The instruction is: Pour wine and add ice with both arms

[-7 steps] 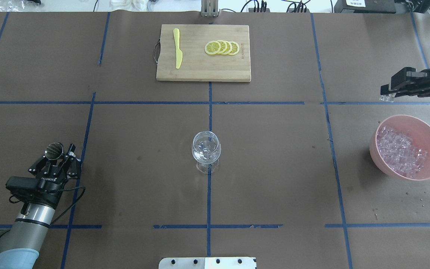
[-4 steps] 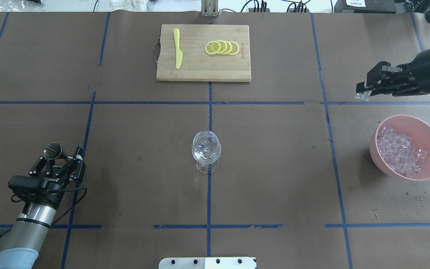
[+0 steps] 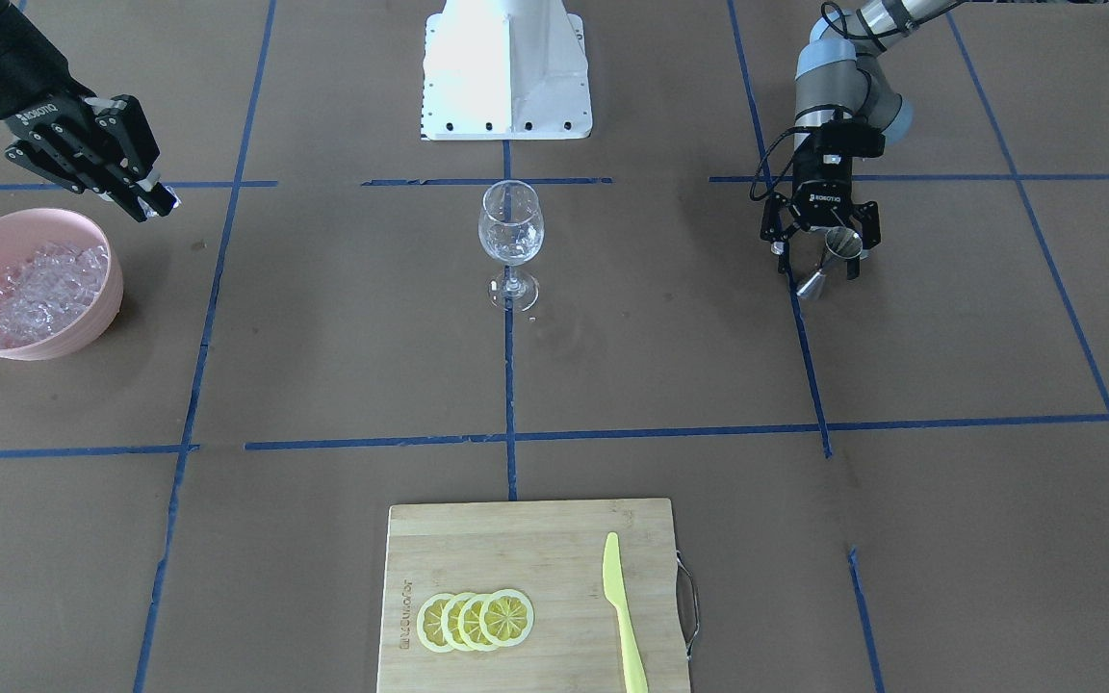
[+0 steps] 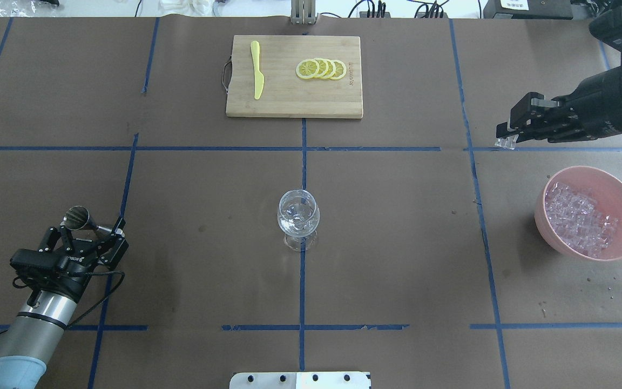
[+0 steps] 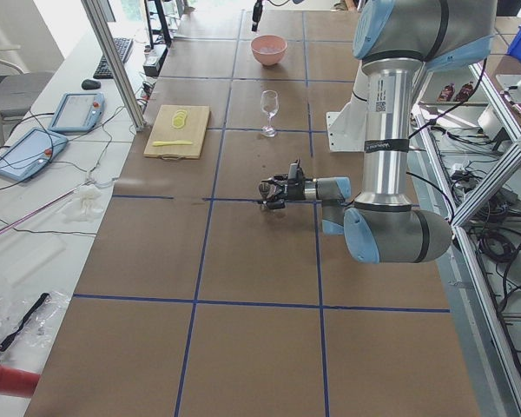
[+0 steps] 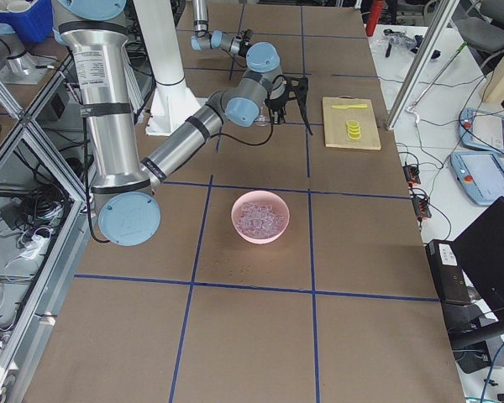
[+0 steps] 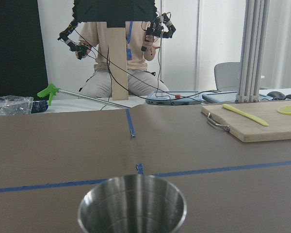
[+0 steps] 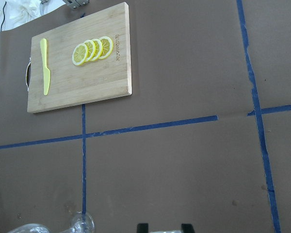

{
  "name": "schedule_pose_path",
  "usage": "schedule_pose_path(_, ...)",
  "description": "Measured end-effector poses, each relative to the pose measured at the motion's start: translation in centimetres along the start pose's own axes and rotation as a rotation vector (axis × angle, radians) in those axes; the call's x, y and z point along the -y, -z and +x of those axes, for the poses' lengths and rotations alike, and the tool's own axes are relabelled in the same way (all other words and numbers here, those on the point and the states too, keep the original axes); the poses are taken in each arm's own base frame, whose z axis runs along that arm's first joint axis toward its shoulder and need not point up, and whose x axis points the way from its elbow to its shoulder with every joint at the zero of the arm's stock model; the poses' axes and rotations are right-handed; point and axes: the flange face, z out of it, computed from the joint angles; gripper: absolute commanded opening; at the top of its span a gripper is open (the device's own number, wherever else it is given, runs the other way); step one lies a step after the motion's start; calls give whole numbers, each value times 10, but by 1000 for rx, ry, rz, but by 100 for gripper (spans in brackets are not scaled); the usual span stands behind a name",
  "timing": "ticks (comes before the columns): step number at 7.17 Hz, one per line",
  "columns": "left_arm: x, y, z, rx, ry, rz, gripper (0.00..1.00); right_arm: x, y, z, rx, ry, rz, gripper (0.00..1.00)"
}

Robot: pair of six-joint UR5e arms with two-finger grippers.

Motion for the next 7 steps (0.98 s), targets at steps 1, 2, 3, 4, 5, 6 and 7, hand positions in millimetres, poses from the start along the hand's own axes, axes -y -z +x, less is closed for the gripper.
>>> schedule_pose_path(1, 7, 5, -11, -5, -15, -11, 100, -1, -2, -3, 3, 4, -4, 0)
schedule_pose_path(2, 15, 12, -22, -15, -23, -29, 100, -2, -4, -10, 11, 10, -9, 0)
schedule_pose_path(3, 24, 18, -29, -32, -23, -53, 100, -4, -7, -21, 24, 7, -18, 0)
schedule_pose_path(4, 29, 22, -32, -52, -21, -81, 100, -8, -12, -34, 39, -2, -29, 0)
schedule_pose_path(5, 32, 26, -35, -75, -22, -117, 100, -13, -16, -47, 54, -4, -41, 0)
schedule_pose_path(6, 32, 29, -38, -99, -25, -157, 100, -17, -21, -57, 64, 2, -50, 0)
schedule_pose_path(7, 32, 33, -41, -126, -29, -203, 100, -24, -28, -66, 68, 13, -58, 0)
